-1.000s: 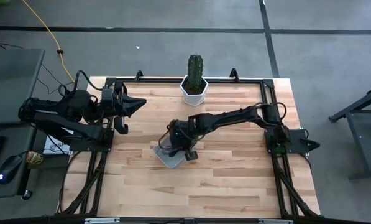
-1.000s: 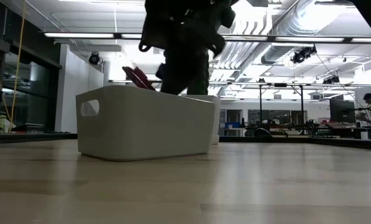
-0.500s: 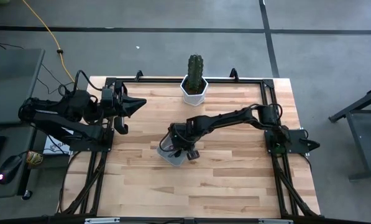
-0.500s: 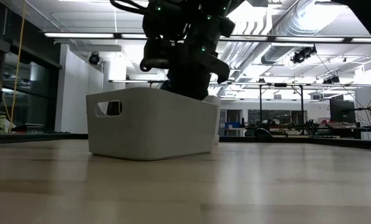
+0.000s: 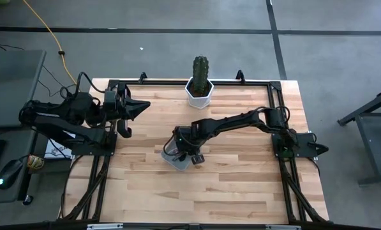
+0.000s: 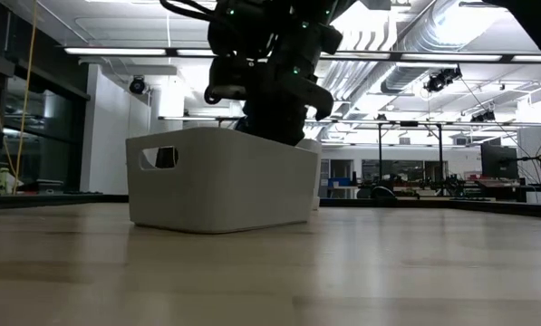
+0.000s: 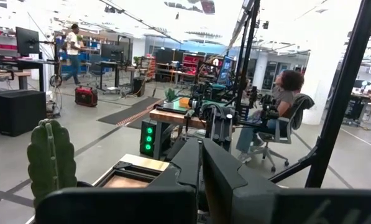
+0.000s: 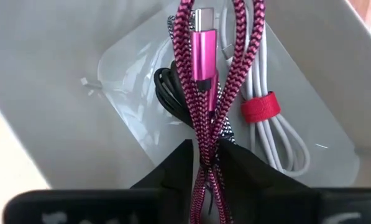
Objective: Pick and place USB-C Cables
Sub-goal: Put the pink and black charger cable into the gray bin, then return to Home Position
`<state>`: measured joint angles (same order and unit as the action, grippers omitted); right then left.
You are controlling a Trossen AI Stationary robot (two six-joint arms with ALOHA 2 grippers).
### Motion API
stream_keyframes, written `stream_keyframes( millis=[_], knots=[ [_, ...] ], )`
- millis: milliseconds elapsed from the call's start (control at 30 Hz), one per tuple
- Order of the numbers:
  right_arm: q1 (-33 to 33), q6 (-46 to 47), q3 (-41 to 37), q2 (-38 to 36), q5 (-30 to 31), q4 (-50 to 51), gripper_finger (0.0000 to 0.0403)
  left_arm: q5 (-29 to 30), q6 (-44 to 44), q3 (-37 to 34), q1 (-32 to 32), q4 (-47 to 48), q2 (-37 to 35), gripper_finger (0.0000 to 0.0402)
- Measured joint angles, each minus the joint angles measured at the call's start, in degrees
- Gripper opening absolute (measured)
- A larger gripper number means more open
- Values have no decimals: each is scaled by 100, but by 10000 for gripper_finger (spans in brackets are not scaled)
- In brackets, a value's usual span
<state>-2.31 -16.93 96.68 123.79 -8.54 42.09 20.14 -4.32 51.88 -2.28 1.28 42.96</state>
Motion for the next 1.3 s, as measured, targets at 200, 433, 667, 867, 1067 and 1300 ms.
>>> stream_keyframes(
  millis=[200, 433, 667, 867, 1067, 1300],
  knots=[
    [4, 8, 0, 0, 7, -15, 110, 1, 1, 0, 0, 15, 0, 0],
    [2, 58, 0, 0, 9, -15, 181, 0, 0, 0, 0, 19, 0, 0],
    [2, 59, 0, 0, 7, -13, 234, 0, 0, 0, 0, 19, 0, 0],
    [2, 59, 0, 0, 7, -13, 242, 0, 2, 0, 0, 19, 0, 0],
    [2, 61, 0, 0, 4, -13, 243, 0, 2, 0, 0, 19, 0, 0],
    [2, 60, -2, 0, 4, -13, 243, 0, 2, 0, -1, 20, 0, 0]
  ],
)
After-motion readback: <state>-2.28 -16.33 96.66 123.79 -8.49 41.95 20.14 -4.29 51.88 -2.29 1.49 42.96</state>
